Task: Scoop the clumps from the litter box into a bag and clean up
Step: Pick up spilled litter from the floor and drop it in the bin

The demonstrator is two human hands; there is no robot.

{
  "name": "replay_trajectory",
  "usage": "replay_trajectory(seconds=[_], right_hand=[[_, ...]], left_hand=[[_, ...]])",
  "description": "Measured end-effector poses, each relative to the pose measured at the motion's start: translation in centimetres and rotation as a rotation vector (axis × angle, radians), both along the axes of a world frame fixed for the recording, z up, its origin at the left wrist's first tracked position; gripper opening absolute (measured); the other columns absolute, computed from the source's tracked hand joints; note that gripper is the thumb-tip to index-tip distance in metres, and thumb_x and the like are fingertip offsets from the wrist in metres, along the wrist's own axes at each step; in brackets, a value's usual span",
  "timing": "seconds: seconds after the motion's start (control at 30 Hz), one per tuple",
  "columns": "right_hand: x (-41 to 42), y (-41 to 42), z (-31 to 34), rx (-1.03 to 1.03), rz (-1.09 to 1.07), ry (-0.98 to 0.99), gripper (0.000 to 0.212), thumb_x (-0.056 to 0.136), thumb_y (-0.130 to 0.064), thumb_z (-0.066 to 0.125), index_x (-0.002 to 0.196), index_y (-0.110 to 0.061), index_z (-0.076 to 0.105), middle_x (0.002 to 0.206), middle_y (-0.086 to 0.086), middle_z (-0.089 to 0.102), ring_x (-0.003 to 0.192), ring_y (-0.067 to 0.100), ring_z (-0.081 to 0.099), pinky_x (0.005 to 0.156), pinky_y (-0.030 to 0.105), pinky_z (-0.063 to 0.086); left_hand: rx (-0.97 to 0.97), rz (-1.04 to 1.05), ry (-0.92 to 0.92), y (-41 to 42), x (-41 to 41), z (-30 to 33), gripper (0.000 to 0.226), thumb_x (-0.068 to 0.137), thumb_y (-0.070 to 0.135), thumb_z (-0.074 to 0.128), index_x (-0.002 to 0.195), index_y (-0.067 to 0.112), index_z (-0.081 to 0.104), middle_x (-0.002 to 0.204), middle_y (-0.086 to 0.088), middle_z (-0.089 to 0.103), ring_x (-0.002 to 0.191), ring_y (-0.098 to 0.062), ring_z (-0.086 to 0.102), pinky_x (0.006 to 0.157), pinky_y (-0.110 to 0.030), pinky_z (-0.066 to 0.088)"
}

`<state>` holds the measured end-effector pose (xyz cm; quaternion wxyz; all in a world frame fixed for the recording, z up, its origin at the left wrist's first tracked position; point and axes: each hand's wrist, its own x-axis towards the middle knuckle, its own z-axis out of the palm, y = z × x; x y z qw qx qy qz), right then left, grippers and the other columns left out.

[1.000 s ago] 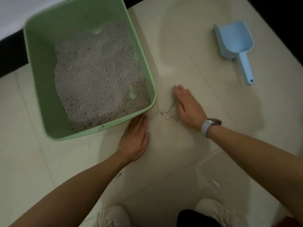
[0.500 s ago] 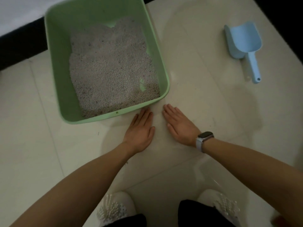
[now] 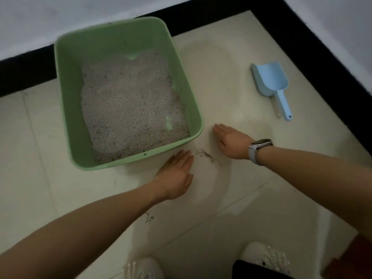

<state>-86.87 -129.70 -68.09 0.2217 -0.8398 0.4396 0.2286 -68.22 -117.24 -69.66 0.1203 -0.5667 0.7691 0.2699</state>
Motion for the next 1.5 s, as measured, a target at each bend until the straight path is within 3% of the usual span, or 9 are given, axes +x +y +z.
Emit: replay_trajectory(seconds=[0.13, 0.23, 0.3, 0.5, 0.8, 0.97, 1.07, 1.27, 1.5], right_hand=[[2.4, -1.8, -2.9, -0.050, -0.138, -0.062, 0.055, 0.098, -0.020, 0.026, 0.147, -0.009, 0.002, 0.156, 0.009, -0.002, 0.144, 0.021, 0.000, 0.115, 0.032, 0.002], [3.1, -2.0, -4.4, -0.068, -0.204, -0.137, 0.053, 0.100, -0.024, 0.022, 0.148, -0.008, 0.005, 0.156, 0.011, -0.003, 0.144, 0.024, -0.002, 0.115, 0.034, 0.001], [2.8, -0.2, -5.2, -0.081, -0.182, -0.190, 0.058, 0.097, -0.033, 0.017, 0.148, -0.008, 0.005, 0.155, 0.013, -0.003, 0.143, 0.025, -0.004, 0.115, 0.033, -0.002], [3.7, 7.7, -6.4, -0.101, -0.147, -0.328, 0.073, 0.084, -0.043, 0.004, 0.146, -0.004, 0.009, 0.154, 0.014, 0.001, 0.143, 0.025, -0.003, 0.113, 0.028, -0.011], [3.2, 11.9, -6.5, -0.182, -0.019, -0.367, 0.054, 0.089, -0.022, 0.028, 0.133, 0.007, 0.039, 0.142, 0.024, 0.037, 0.133, 0.038, 0.032, 0.110, 0.046, 0.014], [1.2, 12.3, -5.0, -0.274, -0.443, -0.408, 0.058, 0.089, -0.021, 0.022, 0.142, 0.001, 0.023, 0.151, 0.018, 0.019, 0.142, 0.029, 0.012, 0.114, 0.027, -0.005], [0.8, 11.6, -5.3, -0.236, -0.690, -0.368, 0.065, 0.086, -0.026, 0.016, 0.144, 0.003, 0.008, 0.154, 0.018, 0.005, 0.143, 0.026, 0.000, 0.114, 0.028, -0.008], [3.7, 11.2, -6.8, -0.241, -0.513, -0.320, 0.065, 0.087, -0.027, 0.019, 0.144, 0.004, 0.008, 0.153, 0.021, 0.002, 0.143, 0.030, -0.003, 0.113, 0.031, -0.010], [5.0, 12.2, -6.7, -0.169, -0.268, -0.391, 0.059, 0.087, -0.017, 0.028, 0.141, 0.004, 0.023, 0.152, 0.022, 0.013, 0.142, 0.034, 0.007, 0.114, 0.032, -0.005]], left_hand=[[-0.062, 0.089, -0.013, 2.1, 0.1, -2.5, 0.062, 0.096, 0.039, 0.014, 0.148, 0.005, 0.005, 0.156, -0.012, -0.005, 0.144, -0.024, -0.007, 0.113, -0.033, -0.010], [-0.167, 0.135, 0.044, 3.7, 0.5, -3.3, 0.065, 0.086, 0.035, 0.023, 0.133, -0.004, 0.043, 0.144, -0.022, 0.037, 0.134, -0.034, 0.034, 0.109, -0.047, 0.017], [-0.225, 0.146, 0.079, 4.6, 0.7, -4.0, 0.056, 0.085, 0.031, 0.033, 0.125, -0.003, 0.053, 0.135, -0.021, 0.049, 0.126, -0.034, 0.046, 0.105, -0.048, 0.030], [-0.288, 0.230, 0.207, 5.3, 0.9, -4.4, 0.049, 0.089, 0.021, 0.034, 0.126, -0.005, 0.051, 0.136, -0.020, 0.048, 0.129, -0.032, 0.043, 0.109, -0.038, 0.020], [-0.481, 0.281, 0.428, 6.1, 1.6, -5.0, 0.040, 0.088, 0.007, 0.037, 0.120, -0.007, 0.056, 0.125, -0.020, 0.057, 0.122, -0.024, 0.044, 0.107, -0.040, 0.029], [-0.467, 0.543, 0.440, 7.7, 3.2, -4.7, 0.041, 0.089, 0.011, 0.033, 0.120, -0.005, 0.056, 0.127, -0.020, 0.055, 0.125, -0.023, 0.039, 0.111, -0.038, 0.021], [-0.453, 0.623, 0.389, 9.4, 4.6, -4.7, 0.044, 0.090, 0.015, 0.030, 0.122, -0.003, 0.054, 0.131, -0.020, 0.052, 0.129, -0.024, 0.033, 0.112, -0.037, 0.015], [-0.412, 0.953, 0.281, 12.8, 7.3, -4.6, 0.057, 0.089, 0.026, 0.021, 0.133, -0.001, 0.044, 0.143, -0.018, 0.039, 0.138, -0.029, 0.027, 0.115, -0.035, 0.006], [-0.387, 0.781, 0.318, 13.5, 6.6, -4.3, 0.050, 0.091, 0.023, 0.027, 0.130, -0.001, 0.049, 0.141, -0.017, 0.043, 0.135, -0.026, 0.031, 0.113, -0.036, 0.022]])
